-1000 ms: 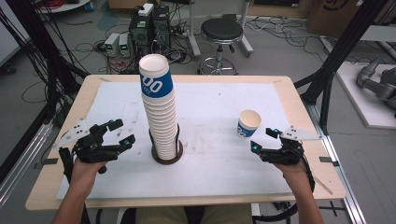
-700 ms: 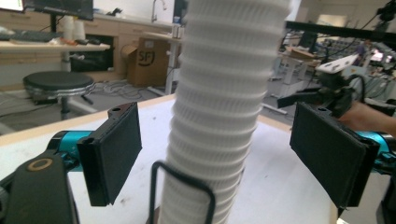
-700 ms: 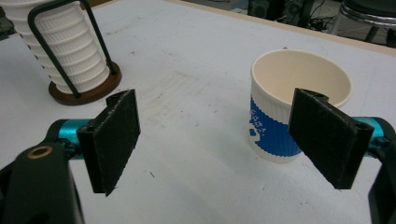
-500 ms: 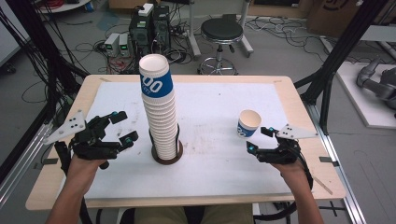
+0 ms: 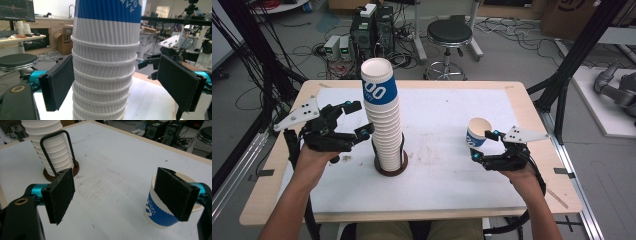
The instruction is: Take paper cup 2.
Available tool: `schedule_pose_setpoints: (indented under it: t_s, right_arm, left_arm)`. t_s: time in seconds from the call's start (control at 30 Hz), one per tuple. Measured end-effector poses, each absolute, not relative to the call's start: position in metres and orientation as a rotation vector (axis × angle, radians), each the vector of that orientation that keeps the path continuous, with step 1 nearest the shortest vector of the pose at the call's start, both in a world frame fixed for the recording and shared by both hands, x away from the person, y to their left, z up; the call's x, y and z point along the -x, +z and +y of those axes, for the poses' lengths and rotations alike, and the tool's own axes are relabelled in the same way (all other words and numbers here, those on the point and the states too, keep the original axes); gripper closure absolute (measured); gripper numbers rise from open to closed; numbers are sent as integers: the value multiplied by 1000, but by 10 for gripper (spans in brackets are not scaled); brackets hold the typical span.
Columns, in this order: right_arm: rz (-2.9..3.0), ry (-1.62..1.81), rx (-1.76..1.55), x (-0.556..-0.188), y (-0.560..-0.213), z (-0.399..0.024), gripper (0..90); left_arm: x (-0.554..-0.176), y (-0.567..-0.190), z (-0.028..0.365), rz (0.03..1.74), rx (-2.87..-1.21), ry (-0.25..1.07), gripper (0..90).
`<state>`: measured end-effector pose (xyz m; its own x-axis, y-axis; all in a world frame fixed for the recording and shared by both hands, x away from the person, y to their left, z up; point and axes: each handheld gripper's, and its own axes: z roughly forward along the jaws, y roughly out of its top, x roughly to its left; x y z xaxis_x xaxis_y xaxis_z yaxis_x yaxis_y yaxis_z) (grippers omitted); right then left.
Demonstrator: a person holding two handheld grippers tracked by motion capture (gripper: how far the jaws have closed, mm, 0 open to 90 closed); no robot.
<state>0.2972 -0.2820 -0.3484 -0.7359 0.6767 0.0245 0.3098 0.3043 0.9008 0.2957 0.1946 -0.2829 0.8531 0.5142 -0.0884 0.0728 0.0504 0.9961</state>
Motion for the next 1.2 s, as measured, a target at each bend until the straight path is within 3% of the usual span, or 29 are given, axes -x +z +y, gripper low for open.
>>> schedule_pose_setpoints:
  t_s: [0.67,1.2]
  right_arm:
    - [2317,1491,-768,-313,-306,-252,173]
    - [2415,1498,-592,-327,-263,-216,173]
  left_arm:
    - [-324,-275,172,485,-1559,362,135]
    - [-323,-274,169,487,-1578,376,151]
